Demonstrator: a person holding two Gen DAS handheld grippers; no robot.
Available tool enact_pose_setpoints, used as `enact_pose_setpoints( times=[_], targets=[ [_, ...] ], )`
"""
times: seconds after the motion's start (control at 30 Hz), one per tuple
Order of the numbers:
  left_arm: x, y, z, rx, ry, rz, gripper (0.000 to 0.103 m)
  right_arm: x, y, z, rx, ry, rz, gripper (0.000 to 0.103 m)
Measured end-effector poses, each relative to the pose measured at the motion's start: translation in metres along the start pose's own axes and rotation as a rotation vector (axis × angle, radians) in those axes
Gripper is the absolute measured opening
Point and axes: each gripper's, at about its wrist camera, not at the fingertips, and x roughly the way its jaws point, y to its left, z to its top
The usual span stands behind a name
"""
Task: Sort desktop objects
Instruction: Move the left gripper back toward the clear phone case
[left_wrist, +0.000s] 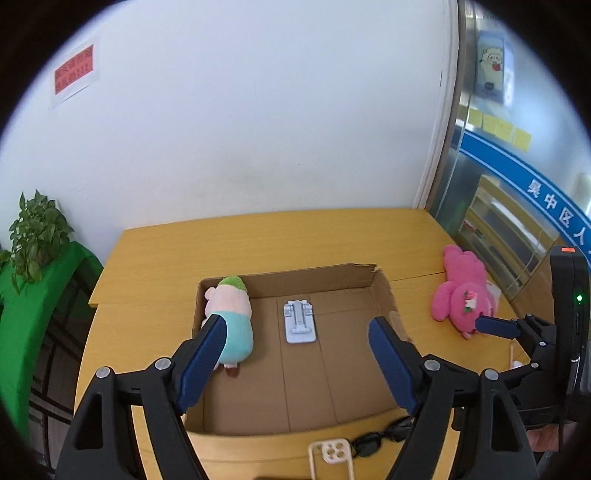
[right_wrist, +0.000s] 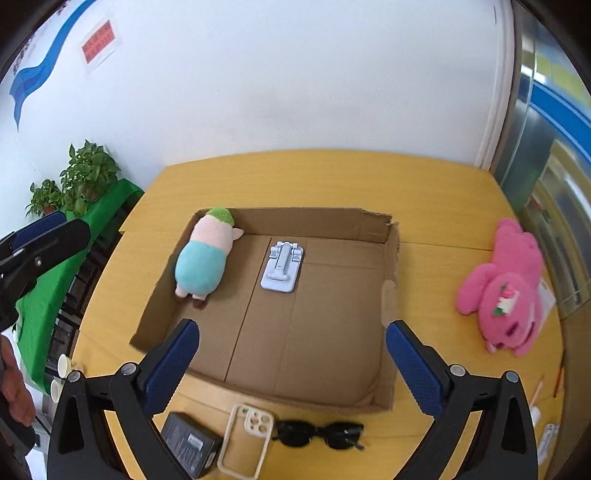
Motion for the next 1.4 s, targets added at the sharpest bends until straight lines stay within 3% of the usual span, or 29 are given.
enact_pose_setpoints(
  times=[0.27, 0.47, 0.9, 1.4],
  targets=[
    [-0.058, -0.029, -0.025, -0.018, -0.035, -0.043, 0.079, -0.071, 0.007, -0.059, -0.041, -0.068, -0.019, 0.103],
    [-0.079, -0.039, -0.042, -0.008, -0.029, -0.075, 0.080, -0.092, 0.005, -0.074, -0.046, -0.084, -0.021, 0.103],
    [-0.089, -0.031, -0.056, -0.013, 0.001, -0.088, 0.079, -0.086, 0.033, -0.075, -0.065, -0.079, -0.017, 0.103],
    [-0.073, -0.022, -0.057, -0.030, 0.039, -0.114, 0.079, -0.073, 0.031, -0.070, -0.055, -0.059, -0.037, 0.103]
  ],
)
